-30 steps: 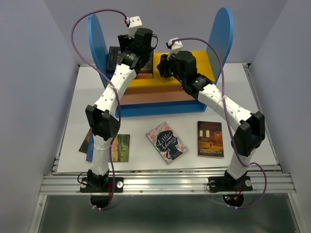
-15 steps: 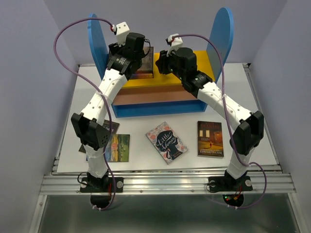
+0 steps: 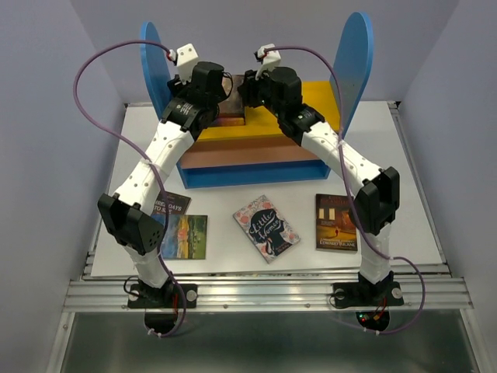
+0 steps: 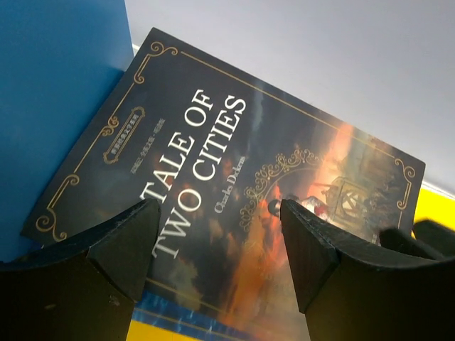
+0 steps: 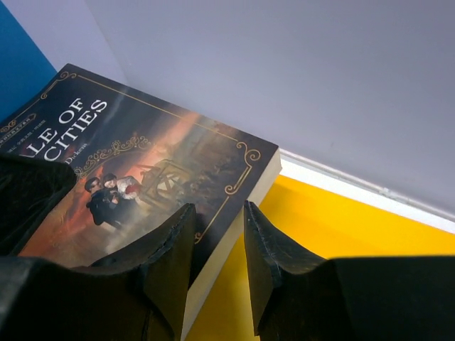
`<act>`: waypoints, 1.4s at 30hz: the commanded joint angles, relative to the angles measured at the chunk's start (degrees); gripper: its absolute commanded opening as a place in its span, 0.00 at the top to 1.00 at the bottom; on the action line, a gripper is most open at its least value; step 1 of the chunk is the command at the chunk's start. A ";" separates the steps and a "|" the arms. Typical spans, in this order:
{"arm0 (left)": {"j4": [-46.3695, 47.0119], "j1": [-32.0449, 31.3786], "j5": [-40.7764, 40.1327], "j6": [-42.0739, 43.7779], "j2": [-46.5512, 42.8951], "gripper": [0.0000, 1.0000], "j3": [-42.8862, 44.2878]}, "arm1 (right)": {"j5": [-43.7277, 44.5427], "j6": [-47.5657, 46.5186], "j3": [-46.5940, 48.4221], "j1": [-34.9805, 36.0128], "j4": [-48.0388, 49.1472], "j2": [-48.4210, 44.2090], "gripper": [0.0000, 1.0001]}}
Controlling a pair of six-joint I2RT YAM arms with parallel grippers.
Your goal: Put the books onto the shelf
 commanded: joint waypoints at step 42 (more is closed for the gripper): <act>10.67 -11.98 16.44 -1.06 -43.22 0.01 -38.29 | 4.29 -3.23 -26.60 -0.18 3.87 -29.66 0.00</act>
